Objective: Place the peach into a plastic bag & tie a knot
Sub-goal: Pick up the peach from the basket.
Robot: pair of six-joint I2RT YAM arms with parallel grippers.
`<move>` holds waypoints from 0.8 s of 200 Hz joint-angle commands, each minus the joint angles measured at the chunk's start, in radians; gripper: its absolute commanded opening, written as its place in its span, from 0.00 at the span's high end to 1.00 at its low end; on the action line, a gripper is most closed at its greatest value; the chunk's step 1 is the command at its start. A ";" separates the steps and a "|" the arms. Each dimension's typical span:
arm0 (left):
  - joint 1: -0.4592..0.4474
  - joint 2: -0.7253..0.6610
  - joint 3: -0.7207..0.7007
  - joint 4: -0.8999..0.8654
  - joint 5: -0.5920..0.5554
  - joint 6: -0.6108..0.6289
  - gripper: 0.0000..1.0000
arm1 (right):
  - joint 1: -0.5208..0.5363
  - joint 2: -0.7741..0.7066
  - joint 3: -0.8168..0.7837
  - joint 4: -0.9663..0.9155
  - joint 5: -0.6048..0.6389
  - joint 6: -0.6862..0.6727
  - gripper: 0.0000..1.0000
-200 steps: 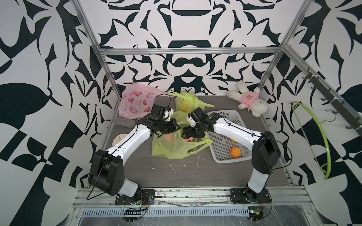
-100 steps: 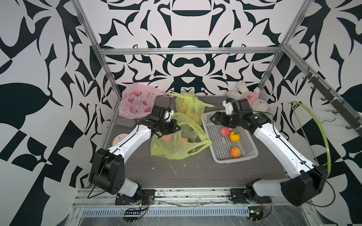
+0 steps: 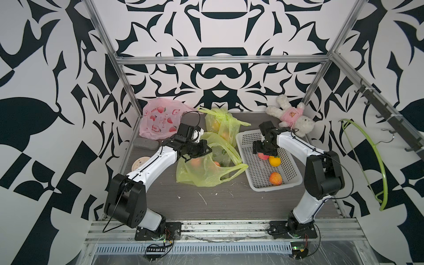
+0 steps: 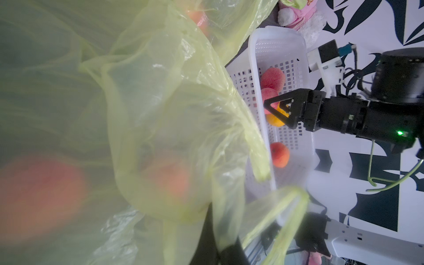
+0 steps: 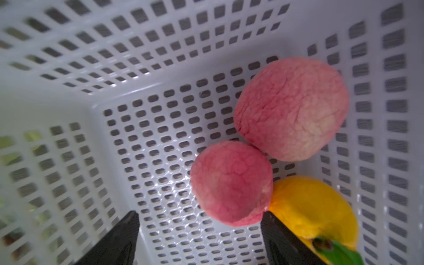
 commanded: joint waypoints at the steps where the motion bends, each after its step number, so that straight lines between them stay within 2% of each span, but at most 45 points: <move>1: -0.004 -0.004 -0.012 -0.007 0.013 0.001 1.00 | 0.002 0.012 0.060 -0.011 0.085 -0.027 0.15; 35: -0.004 -0.003 -0.009 -0.013 0.014 0.005 1.00 | 0.002 0.080 0.077 0.011 0.083 -0.027 0.15; 52: -0.004 -0.002 -0.010 -0.016 0.013 0.006 1.00 | 0.002 0.106 0.089 0.016 0.075 -0.026 0.18; 67: -0.003 0.000 -0.011 -0.015 0.013 0.006 1.00 | 0.003 0.121 0.096 0.019 0.071 -0.025 0.23; 90: -0.005 -0.001 -0.011 -0.015 0.013 0.005 1.00 | 0.002 0.117 0.093 0.027 0.049 -0.025 0.38; 119: -0.005 -0.003 -0.011 -0.012 0.013 0.003 1.00 | 0.016 0.031 0.045 0.058 -0.041 -0.002 0.61; 139: -0.005 -0.002 -0.011 -0.011 0.013 0.002 1.00 | 0.055 -0.065 0.018 0.057 -0.077 0.029 0.66; 160: -0.005 -0.005 -0.014 -0.012 0.012 0.002 1.00 | 0.141 -0.186 0.014 0.056 -0.106 0.052 0.67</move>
